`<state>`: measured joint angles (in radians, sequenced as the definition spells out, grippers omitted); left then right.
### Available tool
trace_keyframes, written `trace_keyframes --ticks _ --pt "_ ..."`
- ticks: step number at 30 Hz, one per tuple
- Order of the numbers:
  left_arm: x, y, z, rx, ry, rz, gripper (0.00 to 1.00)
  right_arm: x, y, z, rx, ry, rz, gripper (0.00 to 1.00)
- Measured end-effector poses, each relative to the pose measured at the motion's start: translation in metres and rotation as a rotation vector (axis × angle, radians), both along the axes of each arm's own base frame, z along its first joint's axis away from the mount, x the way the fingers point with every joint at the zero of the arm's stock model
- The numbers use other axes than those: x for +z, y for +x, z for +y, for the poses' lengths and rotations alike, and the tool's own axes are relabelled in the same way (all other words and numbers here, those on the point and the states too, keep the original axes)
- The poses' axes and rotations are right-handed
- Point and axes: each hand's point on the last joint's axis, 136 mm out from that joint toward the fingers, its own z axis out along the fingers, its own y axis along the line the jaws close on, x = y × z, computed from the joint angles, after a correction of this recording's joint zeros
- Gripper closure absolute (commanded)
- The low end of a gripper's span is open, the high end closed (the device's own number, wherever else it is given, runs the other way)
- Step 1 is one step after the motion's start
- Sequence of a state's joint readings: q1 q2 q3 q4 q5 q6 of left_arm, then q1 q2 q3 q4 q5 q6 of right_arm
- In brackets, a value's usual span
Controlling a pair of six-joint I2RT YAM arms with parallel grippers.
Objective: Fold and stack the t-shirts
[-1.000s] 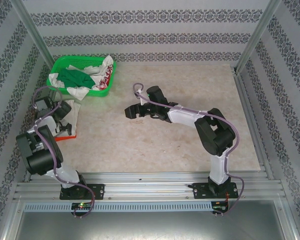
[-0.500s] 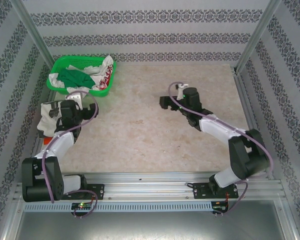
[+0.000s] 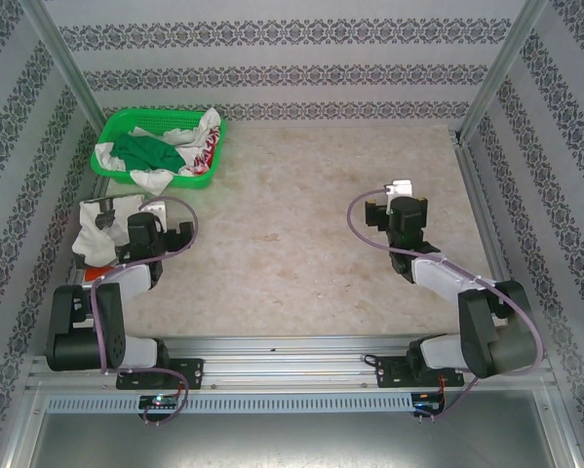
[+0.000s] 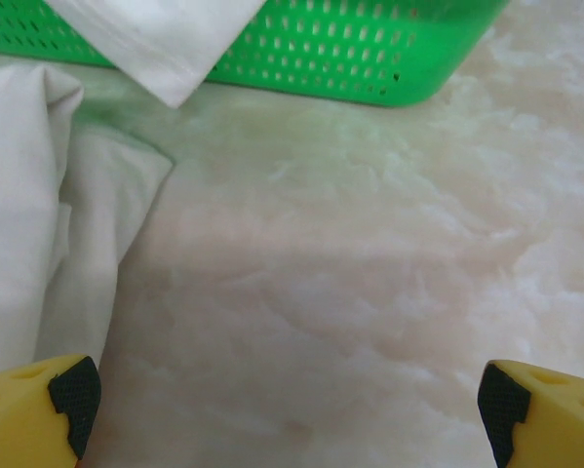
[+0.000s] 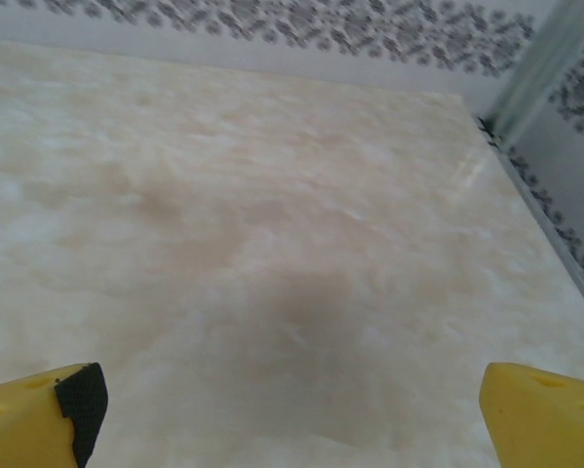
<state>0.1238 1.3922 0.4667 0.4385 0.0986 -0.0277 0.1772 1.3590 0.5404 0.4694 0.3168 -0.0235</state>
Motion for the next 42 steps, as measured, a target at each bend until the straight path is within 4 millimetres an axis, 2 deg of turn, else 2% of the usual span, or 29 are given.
trace_keyframes --ticks 6,8,11,14,17,20,28,34,42 --pt "-0.007 0.011 0.004 0.011 0.009 0.011 0.0 -0.036 -0.014 -0.043 -0.089 0.071 -0.023 0.02" --pt "-0.001 0.011 0.006 0.02 0.018 -0.017 0.0 -0.049 -0.016 -0.048 -0.095 0.09 -0.02 0.02" --pt "0.008 0.005 0.006 0.028 0.028 -0.073 0.0 -0.06 -0.016 -0.041 -0.065 0.117 -0.017 0.02" --pt "0.012 -0.001 0.005 0.033 0.019 -0.112 0.0 -0.052 -0.012 -0.036 -0.033 0.132 -0.046 0.02" --pt "0.012 0.002 0.001 0.021 -0.008 -0.15 0.0 -0.047 -0.009 -0.033 -0.017 0.139 -0.062 0.02" --pt "0.003 0.009 -0.004 -0.003 -0.022 -0.144 0.0 -0.046 -0.008 -0.031 -0.009 0.144 -0.069 0.02" --pt "-0.012 0.019 -0.034 -0.083 0.015 -0.133 0.0 -0.046 -0.007 -0.03 0.0 0.149 -0.069 0.02" --pt "-0.004 0.022 -0.026 -0.036 0.047 -0.17 0.0 -0.045 -0.007 -0.029 0.002 0.15 -0.07 0.02" --pt "-0.003 0.022 -0.025 -0.035 0.052 -0.173 0.0 -0.044 -0.006 -0.029 0.003 0.15 -0.073 0.02"
